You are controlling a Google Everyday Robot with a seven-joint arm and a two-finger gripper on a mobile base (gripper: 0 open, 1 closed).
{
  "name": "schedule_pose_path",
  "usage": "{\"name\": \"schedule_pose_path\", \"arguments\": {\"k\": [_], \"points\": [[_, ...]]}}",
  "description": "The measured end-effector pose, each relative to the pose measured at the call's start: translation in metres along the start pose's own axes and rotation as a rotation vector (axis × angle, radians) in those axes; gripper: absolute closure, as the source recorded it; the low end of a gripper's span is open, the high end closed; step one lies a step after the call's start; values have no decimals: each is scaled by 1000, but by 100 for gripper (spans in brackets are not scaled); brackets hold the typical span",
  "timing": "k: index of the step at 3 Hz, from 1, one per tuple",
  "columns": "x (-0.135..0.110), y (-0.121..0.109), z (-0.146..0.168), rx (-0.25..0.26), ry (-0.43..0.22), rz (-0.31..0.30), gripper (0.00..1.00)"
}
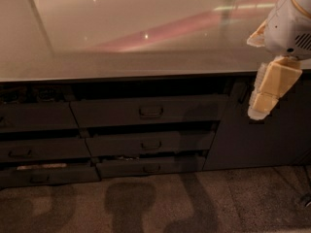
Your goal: Open top drawer
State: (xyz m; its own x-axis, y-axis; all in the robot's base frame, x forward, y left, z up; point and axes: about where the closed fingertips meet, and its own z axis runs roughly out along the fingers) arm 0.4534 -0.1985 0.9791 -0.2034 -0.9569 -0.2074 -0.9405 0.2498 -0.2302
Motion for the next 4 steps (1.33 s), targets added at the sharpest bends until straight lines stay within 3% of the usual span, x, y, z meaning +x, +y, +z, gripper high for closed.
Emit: {"name": "schedule_pose_path", "arguments": {"k": [1, 2, 3, 4], "points": [[0, 0, 0, 0, 0, 0, 0], [-3, 0, 9, -43, -91, -27, 0], [-7, 2, 23, -129, -270, -81, 0], [-25, 6, 22, -152, -352, -107, 0]]}}
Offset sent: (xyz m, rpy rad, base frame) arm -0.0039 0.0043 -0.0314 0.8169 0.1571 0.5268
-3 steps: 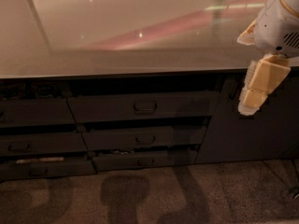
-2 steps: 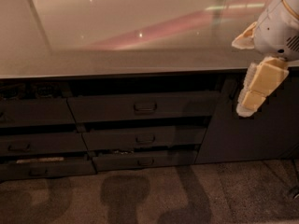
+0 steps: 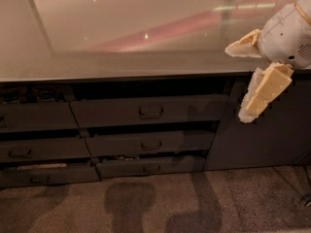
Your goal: Open top drawer
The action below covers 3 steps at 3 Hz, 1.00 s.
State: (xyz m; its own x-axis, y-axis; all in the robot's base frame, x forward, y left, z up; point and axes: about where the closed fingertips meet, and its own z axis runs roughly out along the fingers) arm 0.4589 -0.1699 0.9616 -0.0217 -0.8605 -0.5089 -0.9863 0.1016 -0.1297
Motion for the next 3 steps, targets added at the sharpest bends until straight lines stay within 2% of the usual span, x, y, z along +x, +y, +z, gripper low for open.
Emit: {"name": "schedule_pose_path", "arguments": {"k": [1, 2, 3], "points": [[0, 0, 0, 0, 0, 0, 0], [31, 22, 54, 2, 59, 27, 0], [31, 22, 54, 2, 59, 27, 0]]}}
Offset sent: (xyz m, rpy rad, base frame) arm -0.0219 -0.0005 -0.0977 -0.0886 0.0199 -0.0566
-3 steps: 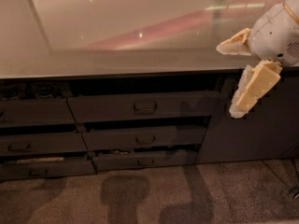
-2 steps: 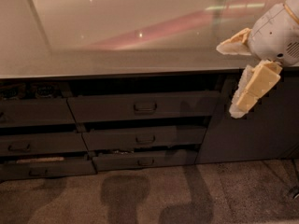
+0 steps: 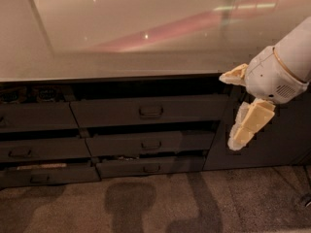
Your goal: Open top drawer
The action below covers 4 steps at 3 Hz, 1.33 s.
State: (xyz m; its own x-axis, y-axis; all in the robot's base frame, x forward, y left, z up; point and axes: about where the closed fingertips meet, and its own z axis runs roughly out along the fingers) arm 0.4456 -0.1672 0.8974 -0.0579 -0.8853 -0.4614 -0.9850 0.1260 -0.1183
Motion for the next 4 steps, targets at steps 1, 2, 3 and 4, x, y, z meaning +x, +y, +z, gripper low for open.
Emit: {"name": "schedule_pose_path", "arguments": {"k": [1, 2, 3, 4], "points": [[13, -18, 17, 13, 30, 18, 0], [39, -41, 46, -14, 71, 11, 0], [60, -59, 64, -32, 82, 22, 0], [80, -70, 83, -72, 82, 57, 0]]}}
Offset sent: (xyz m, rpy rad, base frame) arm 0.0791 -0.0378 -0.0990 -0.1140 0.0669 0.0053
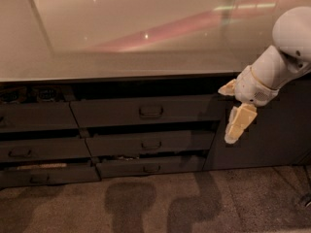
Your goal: Open top drawer
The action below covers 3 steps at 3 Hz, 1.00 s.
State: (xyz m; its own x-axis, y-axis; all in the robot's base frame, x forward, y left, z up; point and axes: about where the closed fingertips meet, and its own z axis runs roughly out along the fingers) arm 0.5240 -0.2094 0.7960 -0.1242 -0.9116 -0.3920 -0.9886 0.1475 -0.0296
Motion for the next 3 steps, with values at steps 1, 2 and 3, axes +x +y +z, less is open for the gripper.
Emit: {"name": "schedule_pose_path", "arguments": {"k": [1, 2, 3], "points": [[1, -1, 2, -3, -1, 2, 0], [-3, 6, 2, 46, -5, -54, 0], [-4, 19, 7, 150, -7, -166, 0]]}}
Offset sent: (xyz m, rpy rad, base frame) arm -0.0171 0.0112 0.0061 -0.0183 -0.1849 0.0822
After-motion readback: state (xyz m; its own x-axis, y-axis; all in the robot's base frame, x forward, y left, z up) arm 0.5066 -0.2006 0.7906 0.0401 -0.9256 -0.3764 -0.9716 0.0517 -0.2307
